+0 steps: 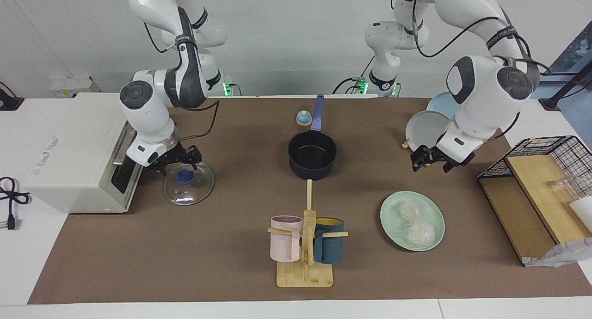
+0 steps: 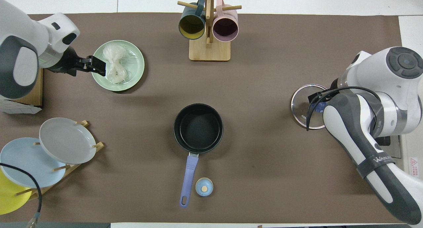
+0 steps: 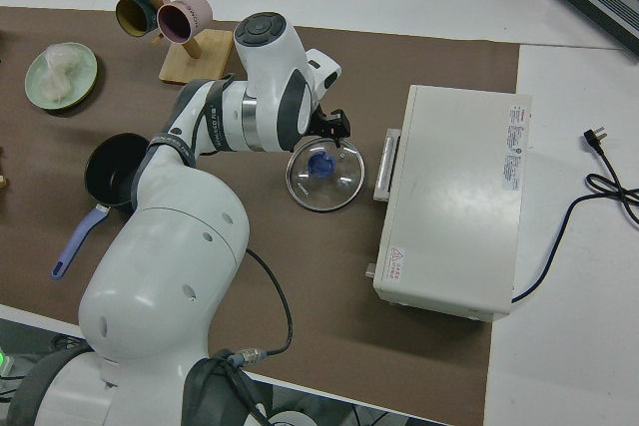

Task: Transfer vermicelli from plate to pot
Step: 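Reach the left gripper to the vermicelli while the right gripper reaches the lid, then grasp and lift the vermicelli with the left gripper while the right gripper grips the lid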

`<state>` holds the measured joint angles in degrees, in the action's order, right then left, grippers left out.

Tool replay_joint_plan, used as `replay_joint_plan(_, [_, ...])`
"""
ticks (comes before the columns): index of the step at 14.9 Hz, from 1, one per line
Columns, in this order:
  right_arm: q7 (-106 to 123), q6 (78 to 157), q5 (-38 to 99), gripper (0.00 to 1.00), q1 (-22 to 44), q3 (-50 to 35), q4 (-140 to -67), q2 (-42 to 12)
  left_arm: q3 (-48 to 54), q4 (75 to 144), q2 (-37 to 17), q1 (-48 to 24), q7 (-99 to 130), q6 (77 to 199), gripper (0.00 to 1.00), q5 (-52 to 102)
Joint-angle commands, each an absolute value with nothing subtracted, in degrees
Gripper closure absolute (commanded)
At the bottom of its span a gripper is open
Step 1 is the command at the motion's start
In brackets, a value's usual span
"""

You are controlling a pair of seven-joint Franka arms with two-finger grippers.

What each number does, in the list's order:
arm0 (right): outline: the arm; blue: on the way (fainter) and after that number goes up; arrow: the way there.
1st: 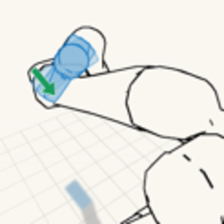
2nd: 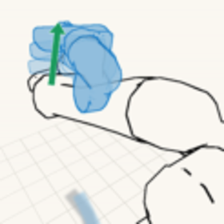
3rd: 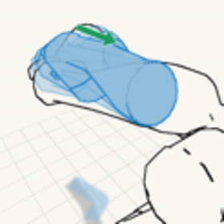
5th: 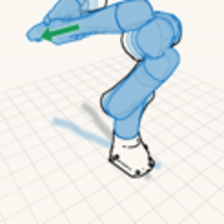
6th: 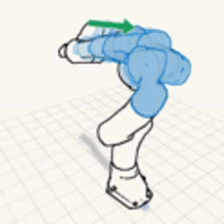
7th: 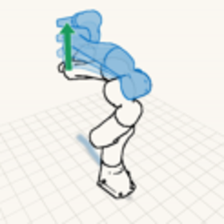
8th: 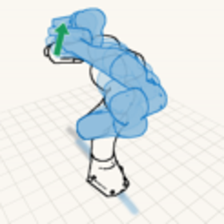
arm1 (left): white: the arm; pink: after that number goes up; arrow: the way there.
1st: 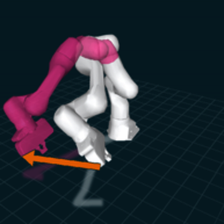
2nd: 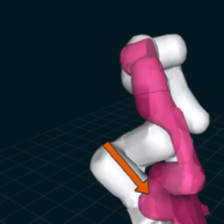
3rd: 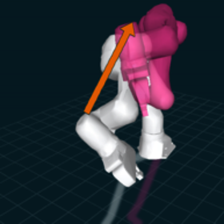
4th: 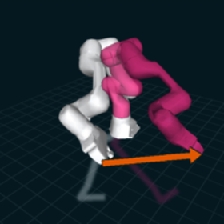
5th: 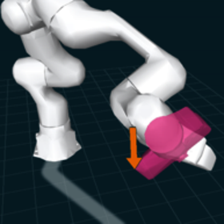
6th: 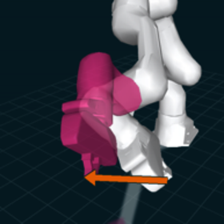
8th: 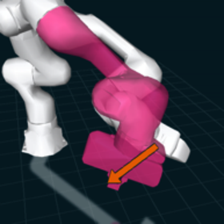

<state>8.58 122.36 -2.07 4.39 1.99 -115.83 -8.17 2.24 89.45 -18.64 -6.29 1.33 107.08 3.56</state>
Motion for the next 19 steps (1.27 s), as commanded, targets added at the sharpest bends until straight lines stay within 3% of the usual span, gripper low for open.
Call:
replay_joint_plan(1, [11.2, 126.5, -1.1, 0.00, 4.0, 1.7, -119.2, -9.0, 1.7, 86.5, -24.6, -8.3, 1.2, 112.1, 0.00, 3.9])
replay_joint_plan(7, [12.4, 129.3, -1.0, 0.00, 4.0, 1.7, -119.0, -13.1, 1.7, 86.3, -32.3, -8.4, 0.6, 122.5, 0.00, -1.8])
replay_joint_plan(17, [13.7, 126.6, -1.0, 0.00, 4.0, 1.7, -118.5, -13.0, 1.6, 90.3, -32.6, -8.1, -0.7, 130.2, 0.00, -3.2])
replay_joint_plan(18, [13.7, 126.3, -1.0, 0.03, 4.1, 1.7, -118.5, -12.9, 1.6, 90.6, -32.5, -8.0, -0.7, 130.3, 0.02, -3.2])
replay_joint_plan(19, [13.7, 126.1, -1.1, 0.07, 4.0, 1.7, -118.5, -12.9, 1.6, 90.5, -32.5, -8.0, -0.7, 130.3, 0.11, -3.2])
